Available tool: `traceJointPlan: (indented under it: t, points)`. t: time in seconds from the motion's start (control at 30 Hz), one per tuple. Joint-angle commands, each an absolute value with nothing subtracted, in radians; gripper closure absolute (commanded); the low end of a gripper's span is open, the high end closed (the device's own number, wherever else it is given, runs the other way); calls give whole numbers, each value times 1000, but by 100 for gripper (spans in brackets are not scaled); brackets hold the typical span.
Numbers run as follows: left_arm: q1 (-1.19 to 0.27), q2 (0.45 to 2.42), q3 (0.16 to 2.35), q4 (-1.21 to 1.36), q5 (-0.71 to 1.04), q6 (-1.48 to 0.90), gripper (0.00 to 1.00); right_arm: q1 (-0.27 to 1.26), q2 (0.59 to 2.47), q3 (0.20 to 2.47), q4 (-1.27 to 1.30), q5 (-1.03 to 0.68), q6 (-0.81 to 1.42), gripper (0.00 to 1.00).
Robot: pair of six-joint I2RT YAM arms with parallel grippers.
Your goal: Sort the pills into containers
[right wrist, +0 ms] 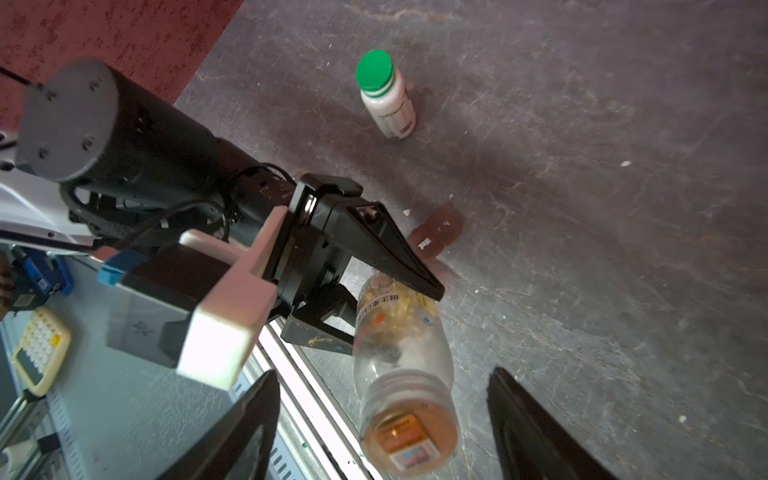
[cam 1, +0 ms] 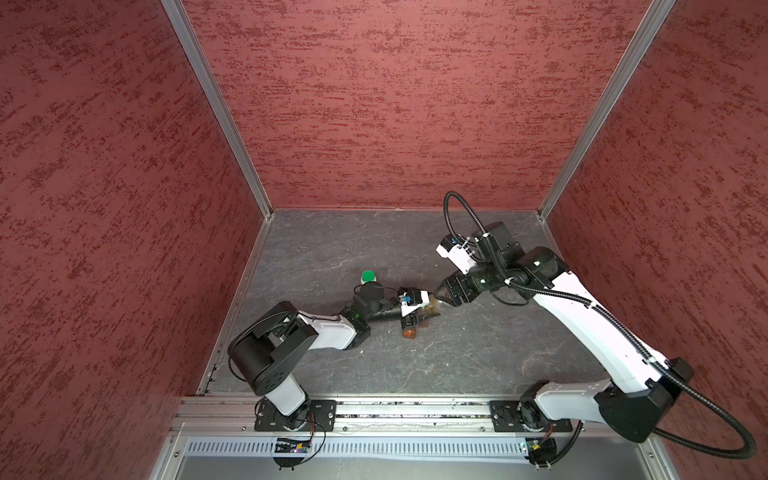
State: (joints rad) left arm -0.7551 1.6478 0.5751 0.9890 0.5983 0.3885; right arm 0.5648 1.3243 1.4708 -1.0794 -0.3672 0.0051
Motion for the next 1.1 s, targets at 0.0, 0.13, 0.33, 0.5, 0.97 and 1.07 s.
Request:
traceJointPlan:
  t: [0.0,0.13,0.33,0.5,0.97,1.07]
  points:
    - [-748,1696,566,1137,495,377,100,535,1326,1579,-1096,-282,145,21]
    - [-754,1755,570,1249,347,424,100,500,1371,1649,-1150,-261,340,27]
    - [-773,1860,599,1411,153,514,100,466,1367,1579,-1106,-290,629,39]
    - [-804,1911,638,1413,78,587,100,467,1335,1456,-997,-308,746,41]
    - [-851,1939,652,1413,43,629,100,466,1348,1349,-905,-304,796,38]
    - [-853,1936,649,1413,44,630,100,464,1358,1362,-910,-303,794,39]
